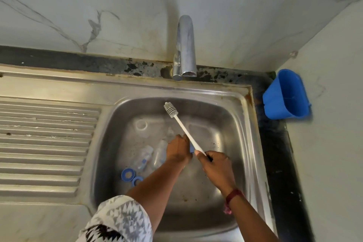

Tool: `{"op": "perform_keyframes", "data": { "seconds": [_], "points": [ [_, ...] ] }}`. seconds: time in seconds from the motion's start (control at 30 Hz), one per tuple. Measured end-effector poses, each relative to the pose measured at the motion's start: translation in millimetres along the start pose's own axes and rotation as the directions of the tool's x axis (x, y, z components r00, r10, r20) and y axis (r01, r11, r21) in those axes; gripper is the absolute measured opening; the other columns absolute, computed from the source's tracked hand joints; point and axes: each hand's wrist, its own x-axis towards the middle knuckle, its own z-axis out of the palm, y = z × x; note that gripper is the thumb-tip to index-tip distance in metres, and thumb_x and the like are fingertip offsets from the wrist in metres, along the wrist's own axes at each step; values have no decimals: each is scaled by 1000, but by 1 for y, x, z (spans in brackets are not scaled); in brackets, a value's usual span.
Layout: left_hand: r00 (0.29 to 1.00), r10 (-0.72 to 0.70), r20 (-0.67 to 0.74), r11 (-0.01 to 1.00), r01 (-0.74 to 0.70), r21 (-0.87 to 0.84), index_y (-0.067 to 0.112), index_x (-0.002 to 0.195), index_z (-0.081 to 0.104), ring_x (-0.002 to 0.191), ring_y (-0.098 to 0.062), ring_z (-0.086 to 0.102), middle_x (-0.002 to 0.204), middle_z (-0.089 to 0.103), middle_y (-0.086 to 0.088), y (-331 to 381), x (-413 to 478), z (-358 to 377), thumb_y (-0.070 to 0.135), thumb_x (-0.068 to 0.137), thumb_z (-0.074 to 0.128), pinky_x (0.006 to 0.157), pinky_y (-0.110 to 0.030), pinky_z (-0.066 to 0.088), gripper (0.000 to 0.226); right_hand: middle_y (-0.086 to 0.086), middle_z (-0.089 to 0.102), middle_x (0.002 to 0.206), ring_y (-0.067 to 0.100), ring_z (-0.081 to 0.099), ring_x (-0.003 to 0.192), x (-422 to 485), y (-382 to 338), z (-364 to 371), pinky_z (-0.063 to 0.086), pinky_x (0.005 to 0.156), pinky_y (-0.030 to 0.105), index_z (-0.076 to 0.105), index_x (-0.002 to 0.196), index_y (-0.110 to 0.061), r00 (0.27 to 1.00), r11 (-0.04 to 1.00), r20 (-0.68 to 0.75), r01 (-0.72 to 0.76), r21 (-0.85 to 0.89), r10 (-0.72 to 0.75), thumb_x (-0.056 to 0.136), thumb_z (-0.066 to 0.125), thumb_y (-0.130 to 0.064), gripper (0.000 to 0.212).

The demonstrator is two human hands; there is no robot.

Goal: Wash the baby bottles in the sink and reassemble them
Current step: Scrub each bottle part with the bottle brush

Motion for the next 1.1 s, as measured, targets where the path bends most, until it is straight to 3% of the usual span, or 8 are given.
{"op": "perform_keyframes", "data": {
  "seconds": [0.1,0.27,0.33,0.5,0.6,0.73,0.83,1.1],
  "points": [
    [999,9,-53,988,-17,-155,18,109,59,99,-32,65,106,61,-7,0,-7,-3,32,79,68,84,-40,54,35,0,47,51,12,44,47,-4,-1,-3,38,46,20,50,56,-10,1000,1000,-3,25,0,-25,89,65,-44,50],
    [984,-96,-151,834,-4,-552,19,107,52,90,-18,58,104,59,-1,-17,-38,-25,33,62,91,67,-24,41,62,0,47,50,12,43,48,-17,-3,-9,37,48,24,46,57,-9,999,999,-27,43,20,-42,88,65,-48,54],
    [981,-128,-149,699,-17,-715,21,107,52,83,-13,63,103,62,0,-31,-53,-36,29,63,92,61,-17,45,61,0,46,51,11,42,48,-23,0,-8,39,50,29,45,60,-5,998,999,-33,52,3,-52,88,64,-50,56],
    [970,-241,33,128,65,-990,16,119,44,86,-20,64,108,61,-9,-65,-94,-90,7,85,76,69,-32,55,48,0,48,48,10,44,46,-43,-5,-1,39,51,26,45,53,-15,995,991,18,98,-87,-96,89,62,-49,53],
    [964,-257,61,-31,55,-998,14,122,42,90,-27,65,113,61,-15,-87,-105,-117,3,91,67,76,-38,56,41,-2,44,48,10,41,47,-55,-14,4,34,49,21,45,54,-17,989,985,63,140,-101,-134,89,63,-48,50],
    [943,-316,109,-202,45,-978,6,100,56,77,-26,64,86,64,-16,-99,-114,-139,4,94,57,74,-40,56,6,-4,42,47,8,37,44,-65,-22,5,33,49,22,42,53,-17,978,970,87,199,-141,-188,89,64,-47,52],
    [927,-357,111,-350,-22,-936,7,86,58,75,-28,59,78,59,-15,-99,-123,-147,12,94,53,82,-44,51,11,-5,40,46,9,35,43,-72,-24,4,33,48,21,41,52,-17,976,967,94,207,-145,-195,89,65,-46,53],
    [882,-471,-16,-282,-168,-945,10,128,46,81,-27,63,112,61,-22,-100,-129,-140,6,97,55,73,-39,52,33,-6,40,45,8,35,42,-84,-24,-1,31,46,17,41,51,-18,957,943,159,271,-195,-242,89,67,-42,52]
  ]
}}
